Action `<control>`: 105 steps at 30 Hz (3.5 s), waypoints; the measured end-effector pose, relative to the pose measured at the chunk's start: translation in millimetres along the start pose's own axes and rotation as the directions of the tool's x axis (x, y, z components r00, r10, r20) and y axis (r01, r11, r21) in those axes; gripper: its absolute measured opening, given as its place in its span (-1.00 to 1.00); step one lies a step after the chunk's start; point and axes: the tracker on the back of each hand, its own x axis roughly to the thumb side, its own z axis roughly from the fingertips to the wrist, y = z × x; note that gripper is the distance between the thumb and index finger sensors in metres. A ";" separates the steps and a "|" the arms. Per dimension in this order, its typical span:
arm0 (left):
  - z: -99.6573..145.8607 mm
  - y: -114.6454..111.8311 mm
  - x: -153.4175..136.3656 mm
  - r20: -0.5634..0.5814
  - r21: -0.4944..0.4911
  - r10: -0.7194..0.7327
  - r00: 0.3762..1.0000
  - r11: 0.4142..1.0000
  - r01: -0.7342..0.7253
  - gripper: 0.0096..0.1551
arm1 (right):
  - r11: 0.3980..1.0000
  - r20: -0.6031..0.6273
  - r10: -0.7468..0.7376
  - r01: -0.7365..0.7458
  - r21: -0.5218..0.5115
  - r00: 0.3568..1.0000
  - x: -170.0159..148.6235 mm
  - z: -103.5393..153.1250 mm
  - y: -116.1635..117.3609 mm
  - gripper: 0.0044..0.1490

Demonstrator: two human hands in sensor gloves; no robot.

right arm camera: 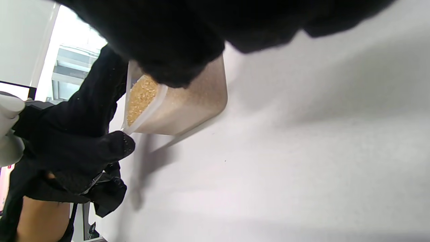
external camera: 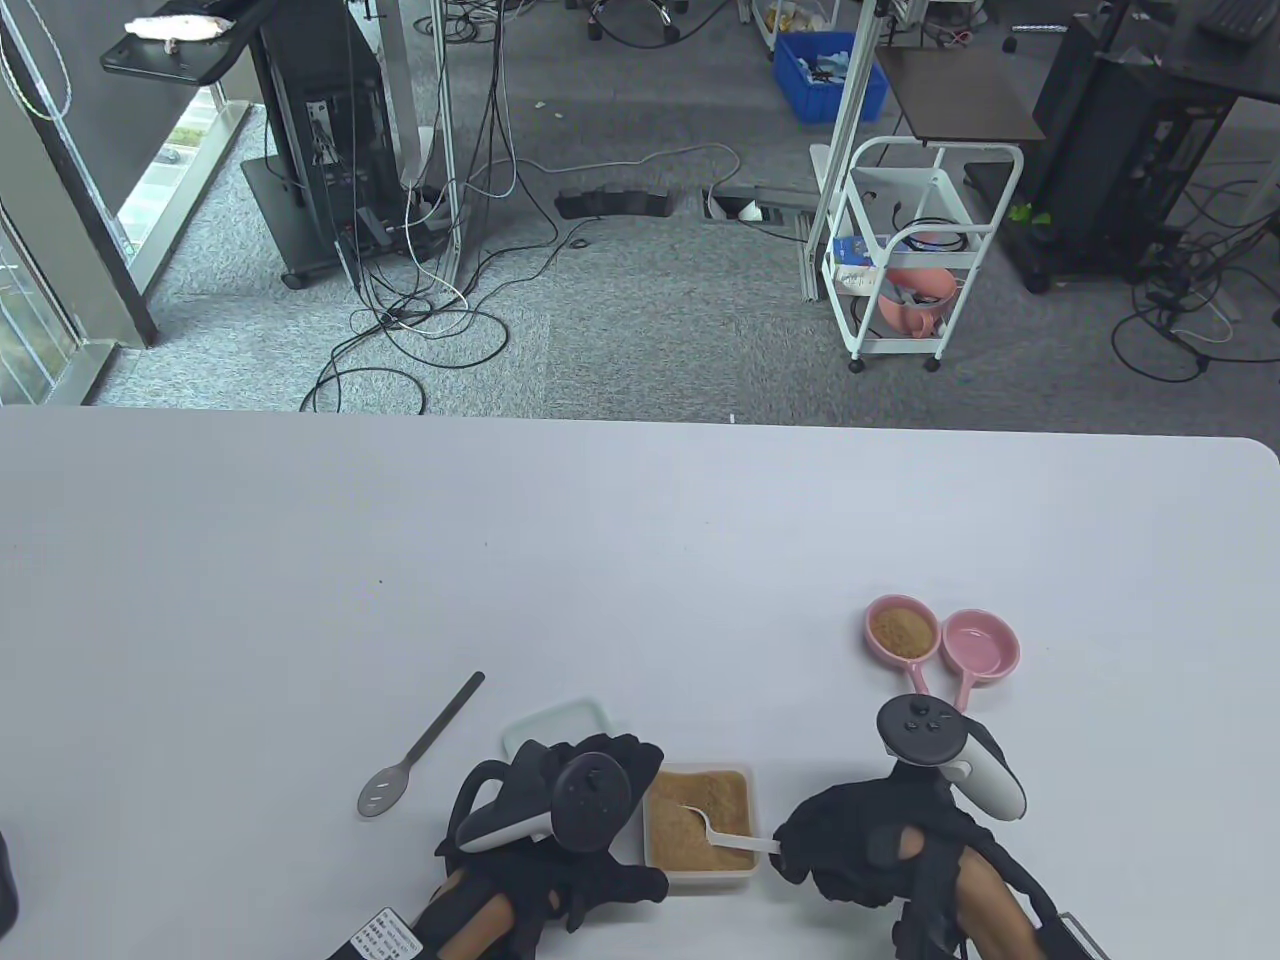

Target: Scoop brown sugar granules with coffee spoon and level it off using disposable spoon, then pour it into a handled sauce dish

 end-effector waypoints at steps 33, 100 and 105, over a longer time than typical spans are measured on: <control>-0.5 -2.7 -3.5 0.000 0.003 0.016 1.000 1.000 -0.016 0.35 | 0.991 0.034 -0.131 0.130 0.015 0.991 -20.3 2.6 -18.4 -0.47; 35.3 32.3 -152.6 -0.731 0.071 -0.031 0.681 0.990 0.121 -0.52 | 0.996 0.022 -0.093 0.094 -0.002 0.995 -20.1 5.6 -18.1 -0.46; 32.4 31.9 -147.8 -0.717 0.056 -0.068 0.694 0.986 0.154 -0.54 | 0.996 0.021 -0.094 0.094 -0.002 0.995 -20.0 5.6 -17.9 -0.46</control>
